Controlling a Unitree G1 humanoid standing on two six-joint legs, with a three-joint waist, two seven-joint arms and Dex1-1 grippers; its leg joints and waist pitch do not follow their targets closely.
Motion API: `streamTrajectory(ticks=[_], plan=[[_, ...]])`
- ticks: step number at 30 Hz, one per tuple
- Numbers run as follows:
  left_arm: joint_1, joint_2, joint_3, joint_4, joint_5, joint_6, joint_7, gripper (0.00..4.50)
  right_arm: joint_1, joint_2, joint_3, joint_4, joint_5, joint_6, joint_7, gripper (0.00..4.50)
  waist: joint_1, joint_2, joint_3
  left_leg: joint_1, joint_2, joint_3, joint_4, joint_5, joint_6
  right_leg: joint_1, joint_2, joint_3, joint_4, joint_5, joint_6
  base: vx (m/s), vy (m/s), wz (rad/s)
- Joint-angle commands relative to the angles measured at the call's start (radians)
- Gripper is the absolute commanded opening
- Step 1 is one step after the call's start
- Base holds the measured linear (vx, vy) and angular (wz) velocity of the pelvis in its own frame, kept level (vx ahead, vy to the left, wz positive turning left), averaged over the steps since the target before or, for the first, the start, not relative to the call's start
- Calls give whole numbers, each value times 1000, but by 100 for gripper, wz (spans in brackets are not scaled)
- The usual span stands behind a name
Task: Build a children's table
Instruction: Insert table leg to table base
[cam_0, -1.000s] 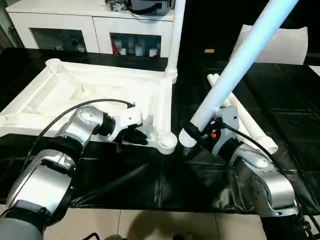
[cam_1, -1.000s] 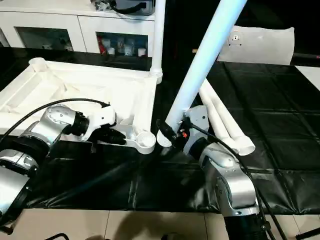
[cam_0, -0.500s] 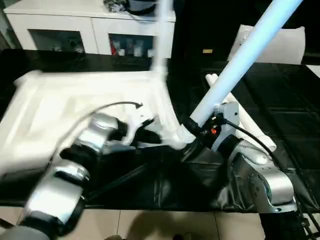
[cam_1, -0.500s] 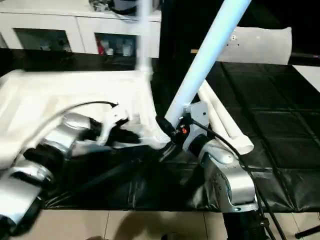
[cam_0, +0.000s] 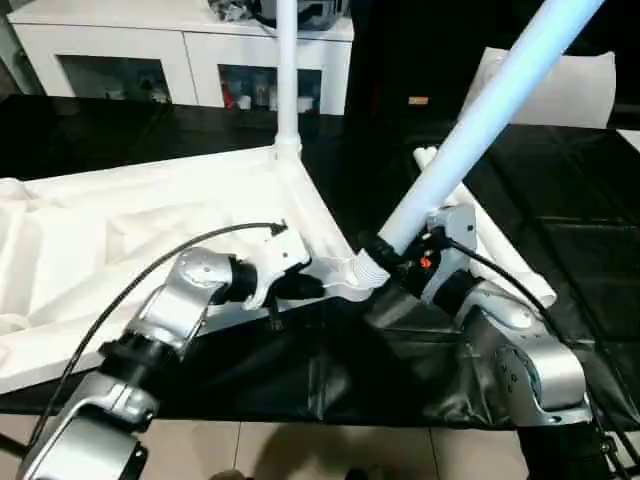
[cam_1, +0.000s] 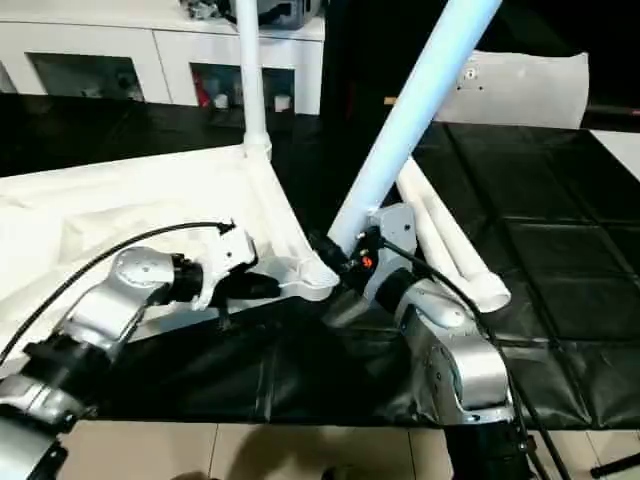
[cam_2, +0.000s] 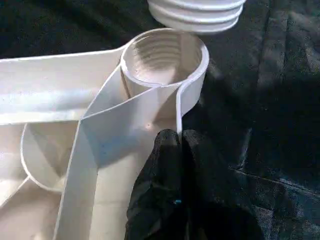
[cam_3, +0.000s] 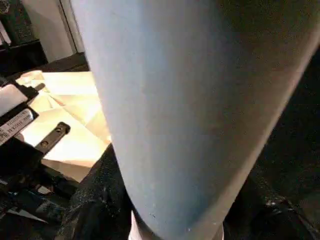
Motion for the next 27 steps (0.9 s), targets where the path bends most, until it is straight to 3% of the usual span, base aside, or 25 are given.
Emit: streamTrajectory(ticks=[1, 5, 6, 12, 15, 18, 21, 27], plan=[[22, 26, 7, 2, 18, 42, 1, 54, -17, -8, -9, 6, 7, -4, 10, 193, 2, 8, -64, -2, 21, -7, -71, -228, 18, 52, -70, 47, -90, -408, -119, 0, 0, 0], [21, 27, 22, 5, -2, 53, 14, 82, -17, -11, -3, 12, 4, -6, 14, 193, 4, 11, -63, 4, 19, -6, -69, -233, 23, 45, -70, 47, -99, -461, -97, 0, 0, 0], [21, 28, 23, 3, -3, 70, 14, 82, -17, -12, -1, 13, 2, -8, 15, 193, 6, 7, -64, 3, 21, -7, -70, -231, 23, 46, -69, 46, -96, -454, -97, 0, 0, 0], [27, 25, 26, -13, -14, 66, 16, 92, -20, -12, -1, 14, -1, -9, 14, 193, 5, 11, -66, 0, 20, -8, -71, -228, 21, 48, -69, 47, -94, -428, -101, 0, 0, 0], [30, 14, 39, -25, -40, 62, 7, 56, -20, -15, -1, 14, -2, -10, 14, 193, 6, 11, -67, -1, 21, -7, -71, -218, 22, 50, -70, 47, -91, -403, -111, 0, 0, 0], [29, 13, 36, -29, -41, 72, 5, 51, -18, -17, 0, 15, -5, -12, 16, 193, 6, 11, -66, 0, 22, -7, -72, -223, 21, 50, -69, 48, -90, -391, -118, 0, 0, 0], [32, 23, 15, -23, -24, 71, -4, 21, -16, -21, 12, 16, -18, -22, 21, 193, 6, 12, -65, 0, 21, -7, -72, -231, 20, 50, -69, 47, -92, -410, -112, 0, 0, 0], [33, 50, -18, 9, 13, -4, -13, 0, -38, -29, 53, 44, -68, -86, 37, 193, 3, 12, -65, 0, 20, -9, -72, -240, 19, 48, -71, 47, -97, -443, -97, 0, 0, 0]])
